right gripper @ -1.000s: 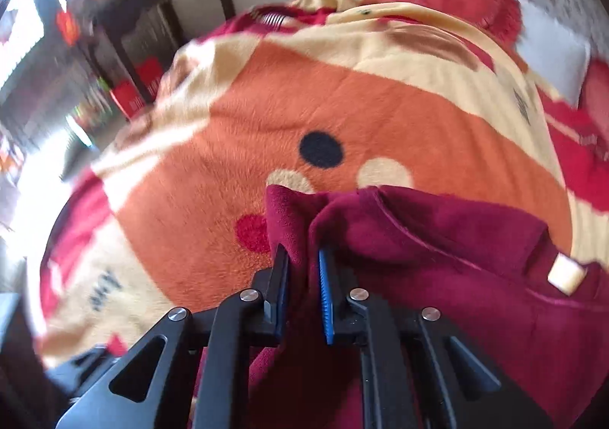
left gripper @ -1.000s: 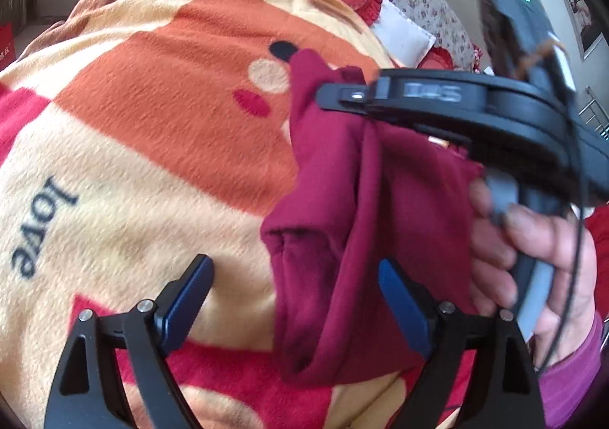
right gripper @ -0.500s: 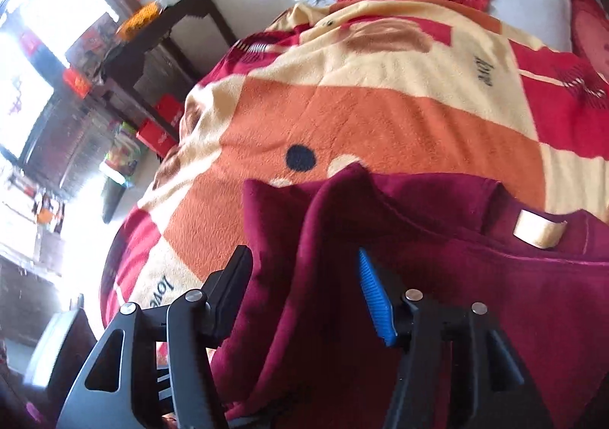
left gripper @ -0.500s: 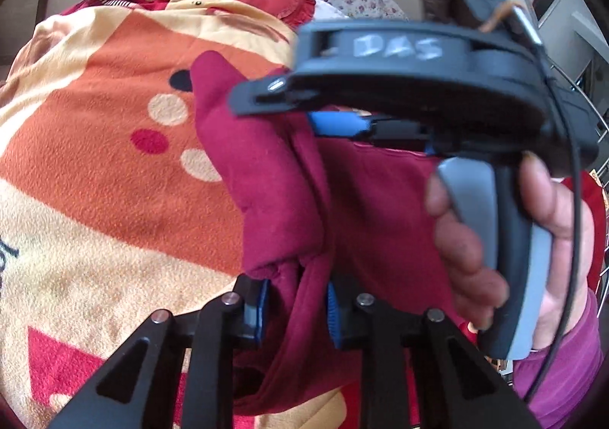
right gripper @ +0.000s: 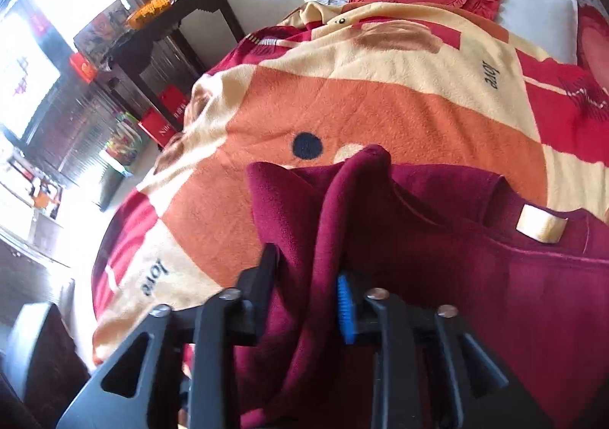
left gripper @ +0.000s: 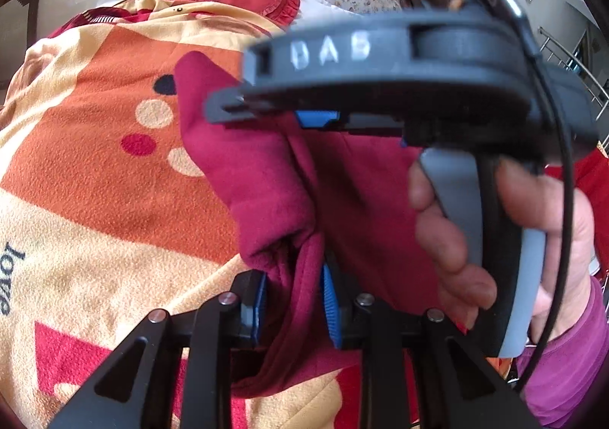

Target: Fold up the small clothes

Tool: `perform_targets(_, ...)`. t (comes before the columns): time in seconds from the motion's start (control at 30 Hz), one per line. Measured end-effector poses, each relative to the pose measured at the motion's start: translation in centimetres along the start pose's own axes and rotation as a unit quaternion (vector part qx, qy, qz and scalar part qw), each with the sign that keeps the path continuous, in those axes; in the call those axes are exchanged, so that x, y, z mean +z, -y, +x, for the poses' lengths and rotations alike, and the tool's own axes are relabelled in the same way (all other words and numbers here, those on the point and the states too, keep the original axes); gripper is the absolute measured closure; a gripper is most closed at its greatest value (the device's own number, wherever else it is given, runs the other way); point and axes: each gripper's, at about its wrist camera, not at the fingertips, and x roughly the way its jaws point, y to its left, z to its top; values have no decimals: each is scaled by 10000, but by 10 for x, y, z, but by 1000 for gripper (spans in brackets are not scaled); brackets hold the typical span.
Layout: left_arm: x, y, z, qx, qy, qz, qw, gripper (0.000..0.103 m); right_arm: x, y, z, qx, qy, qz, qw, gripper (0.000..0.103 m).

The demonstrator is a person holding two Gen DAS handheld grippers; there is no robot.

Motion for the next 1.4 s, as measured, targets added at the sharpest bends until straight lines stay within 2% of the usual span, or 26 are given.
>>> perform_targets(0.07, 0, 2, 1, 7, -14, 26, 10000, 78, 2, -7, 1, -2, -57, -134, 9999, 60)
perform_targets(0.17, 2, 1, 3, 99, -34, 87, 9999, 78, -1, -19, 18, -491, -463, -540, 9963, 63)
perform_targets(0.2, 2, 1, 3, 193, -51, 111, 9997, 76, -4, -19, 22, -645, -526, -602, 9947, 81)
perform_targets(0.23, 0, 0, 2, 261, -70, 102, 9996, 74, -7, -17, 22, -723, -478, -598, 9944, 92)
perform_targets(0.27, -2, -3, 1, 266, -65, 47, 9996, 62, -9, -12, 17, -678, -317, -468, 9961, 95)
perform_targets(0.3, -3, -5, -2, 277, -34, -9, 9996, 40, -12, -6, 11, -557, -165, -312, 9978, 99)
perform_targets(0.37, -6, -9, -6, 439, 108, -111, 9989, 18, -18, 6, -5, -372, 139, -48, 9992, 100)
perform_targets(0.43, -8, -10, -2, 442, 124, -152, 9988, 18, -22, 14, -21, -248, 364, 73, 9990, 101)
perform_targets(0.47, -7, -8, 3, 445, -4, -112, 9989, 23, -24, 19, -28, -188, 442, 146, 9987, 101)
perform_targets(0.5, -5, -3, 9, 418, -135, -39, 9990, 41, -25, 24, -35, -164, 513, 209, 9983, 101)
perform_targets(0.53, -4, 3, 13, 387, -243, 81, 9989, 54, -25, 26, -42, -148, 575, 252, 9979, 101)
perform_targets(0.57, -2, 12, 17, 351, -356, 265, 9984, 80, -27, 31, -50, -115, 658, 297, 9973, 101)
perform_targets(0.7, 11, 51, 15, -1, -242, 745, 9969, 84, -34, 49, -89, -145, 974, 409, 9943, 102)
perform_targets(0.93, 22, 141, 43, -552, -314, 1465, 9872, 84, -64, 115, -170, -546, 1457, 822, 9844, 103)
perform_targets(0.97, 21, 151, 50, -611, -342, 1560, 9853, 83, -73, 130, -178, -612, 1476, 960, 9825, 103)
perform_targets(1.03, 14, 171, 67, -756, -488, 1673, 9818, 69, -90, 157, -187, -754, 1476, 1236, 9784, 103)
perform_targets(1.07, 13, 175, 77, -846, -648, 1668, 9802, 61, -100, 171, -188, -885, 1447, 1390, 9757, 103)
perform_targets(1.1, 11, 178, 85, -927, -810, 1622, 9790, 58, -110, 185, -186, -968, 1411, 1596, 9722, 103)
perform_targets(1.17, 9, 179, 90, -984, -985, 1600, 9772, 56, -125, 211, -177, -989, 1302, 1933, 9674, 103)
perform_targets(1.23, 12, 175, 86, -994, -1037, 1698, 9749, 55, -137, 230, -168, -935, 1213, 2213, 9631, 96)
perform_targets(1.27, 16, 170, 79, -985, -983, 1742, 9748, 53, -143, 236, -169, -927, 1193, 2345, 9603, 83)
perform_targets(1.33, 20, 161, 55, -907, -690, 1778, 9774, 42, -151, 237, -183, -1058, 1334, 2421, 9552, 81)
perform_targets(1.37, 22, 158, 47, -818, -518, 1758, 9796, 34, -154, 231, -197, -1251, 1491, 2358, 9521, 81)
perform_targets(1.4, 22, 154, 38, -710, -360, 1729, 9817, 31, -157, 224, -206, -1364, 1577, 2305, 9505, 81)
